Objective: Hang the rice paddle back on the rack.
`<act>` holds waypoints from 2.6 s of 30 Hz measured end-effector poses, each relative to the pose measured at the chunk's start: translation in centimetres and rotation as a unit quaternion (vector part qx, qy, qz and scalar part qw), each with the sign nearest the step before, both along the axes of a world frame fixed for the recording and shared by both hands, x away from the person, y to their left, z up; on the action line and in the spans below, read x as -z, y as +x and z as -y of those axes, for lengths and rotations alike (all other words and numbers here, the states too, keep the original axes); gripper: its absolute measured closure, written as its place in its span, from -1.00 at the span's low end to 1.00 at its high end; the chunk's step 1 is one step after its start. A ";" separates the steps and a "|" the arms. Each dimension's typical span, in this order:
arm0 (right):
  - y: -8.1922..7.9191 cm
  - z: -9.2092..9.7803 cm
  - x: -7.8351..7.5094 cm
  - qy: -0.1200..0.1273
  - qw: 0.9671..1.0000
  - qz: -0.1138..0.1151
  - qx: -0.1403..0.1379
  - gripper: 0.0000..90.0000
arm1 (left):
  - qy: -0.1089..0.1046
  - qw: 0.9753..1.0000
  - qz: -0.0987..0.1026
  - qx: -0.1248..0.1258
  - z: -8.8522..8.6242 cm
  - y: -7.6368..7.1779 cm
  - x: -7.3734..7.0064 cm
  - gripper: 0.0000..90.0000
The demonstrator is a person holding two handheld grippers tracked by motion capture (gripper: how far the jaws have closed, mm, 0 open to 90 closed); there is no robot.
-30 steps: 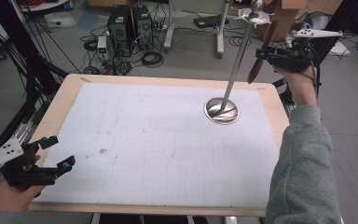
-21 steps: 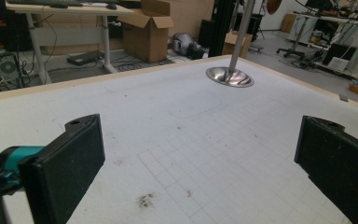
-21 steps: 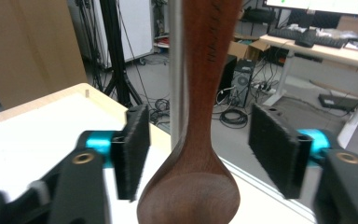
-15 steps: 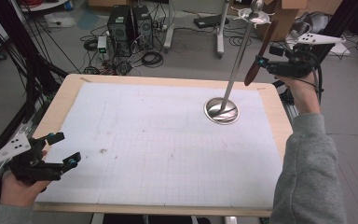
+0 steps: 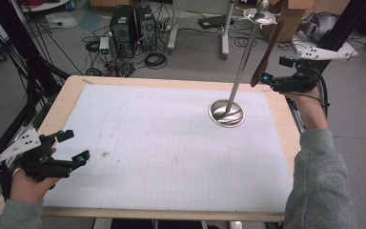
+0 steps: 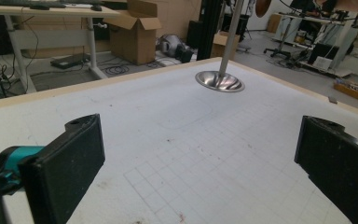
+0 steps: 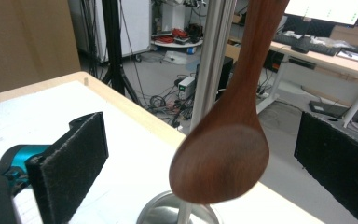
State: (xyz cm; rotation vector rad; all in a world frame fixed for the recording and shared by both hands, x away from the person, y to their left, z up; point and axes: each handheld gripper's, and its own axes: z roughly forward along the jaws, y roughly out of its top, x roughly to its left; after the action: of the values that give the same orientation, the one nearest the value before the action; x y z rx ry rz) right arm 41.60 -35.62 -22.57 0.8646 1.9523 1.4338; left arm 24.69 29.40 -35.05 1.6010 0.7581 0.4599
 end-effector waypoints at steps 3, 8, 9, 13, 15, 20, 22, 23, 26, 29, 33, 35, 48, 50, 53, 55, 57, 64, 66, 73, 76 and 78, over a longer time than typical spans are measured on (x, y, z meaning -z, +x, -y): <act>-0.2 0.1 0.4 -0.002 1.000 0.000 -0.001 -0.98 | 0.000 1.000 0.002 0.001 0.1 0.2 0.0 -0.96; -1.0 0.0 1.4 -0.005 1.000 -0.005 -0.008 -0.99 | -0.001 1.000 0.002 0.007 0.6 0.8 -0.1 -0.96; -1.0 0.0 1.4 -0.005 1.000 -0.005 -0.008 -0.99 | -0.001 1.000 0.002 0.007 0.6 0.8 -0.1 -0.96; -1.8 -0.3 2.5 -0.001 1.000 -0.002 -0.014 -0.99 | -0.005 1.000 0.004 0.010 0.8 1.3 -0.2 -0.96; -1.9 -0.3 2.8 -0.003 1.000 -0.003 -0.014 -0.99 | -0.006 1.000 0.006 0.012 0.9 1.5 -0.3 -0.96; -3.2 -0.3 4.3 -0.004 1.000 -0.009 -0.001 -0.99 | -0.002 1.000 0.008 0.010 1.1 2.0 -0.4 -0.96; -3.5 -0.4 4.6 -0.004 1.000 -0.009 -0.002 -0.99 | 0.003 1.000 0.006 0.009 1.1 2.2 -0.3 -0.96; -3.8 -0.5 4.8 -0.005 1.000 -0.007 -0.001 -0.99 | 0.005 1.000 0.005 0.009 1.1 2.2 -0.2 -0.96; -4.6 -0.7 5.4 -0.013 1.000 -0.006 -0.005 -0.99 | 0.003 1.000 0.003 0.006 1.0 2.5 -0.1 -0.96; -5.3 -0.8 6.2 -0.007 1.000 -0.006 -0.007 -0.99 | 0.003 1.000 0.003 0.006 1.2 2.8 0.0 -0.96; -5.8 -0.3 7.6 0.010 1.000 -0.008 -0.003 -0.99 | 0.010 1.000 0.004 0.015 2.3 3.1 0.1 -0.96; -5.8 -0.1 8.4 0.013 1.000 -0.015 0.003 -0.99 | 0.012 1.000 0.002 0.020 2.7 3.3 0.1 -0.96; -7.3 1.4 12.5 0.033 0.998 -0.037 0.029 -0.99 | 0.040 0.999 -0.002 0.016 3.6 4.2 0.8 -0.96; -7.6 1.3 12.8 0.033 0.998 -0.040 0.029 -0.99 | 0.039 0.999 -0.003 0.017 3.8 4.2 0.8 -0.96; -8.3 0.8 13.2 0.030 0.998 -0.043 0.020 -0.99 | 0.034 0.999 -0.004 0.023 4.0 4.3 0.9 -0.96; -8.5 0.6 13.5 0.031 0.998 -0.043 0.018 -0.99 | 0.033 0.999 -0.005 0.024 4.0 4.3 0.9 -0.96; -8.7 0.3 13.8 0.034 0.998 -0.050 0.015 -0.99 | 0.031 0.999 -0.005 0.024 3.9 4.3 0.9 -0.96; -9.1 -0.2 14.6 0.026 0.998 -0.057 0.011 -0.99 | 0.027 0.999 -0.008 0.024 3.7 4.4 1.0 -0.96; -9.5 -0.3 14.9 0.028 0.998 -0.055 0.010 -0.99 | 0.025 0.999 -0.007 0.021 3.6 4.3 1.0 -0.96; -10.7 0.2 15.7 0.041 0.998 -0.052 0.007 -0.99 | 0.022 1.000 -0.003 0.021 3.3 4.2 0.8 -0.96; -10.9 0.6 16.0 0.045 0.997 -0.055 0.009 -0.99 | 0.020 1.000 -0.001 0.020 3.2 4.2 0.8 -0.96; -11.0 0.9 16.4 0.052 0.997 -0.059 0.009 -0.99 | 0.019 1.000 -0.002 0.018 3.2 4.2 0.8 -0.96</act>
State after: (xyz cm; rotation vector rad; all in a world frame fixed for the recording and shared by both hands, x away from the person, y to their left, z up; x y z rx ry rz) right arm 30.59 -36.57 -38.99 1.0321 1.9638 1.5156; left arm 28.90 26.25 -35.86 1.6490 0.7262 0.4458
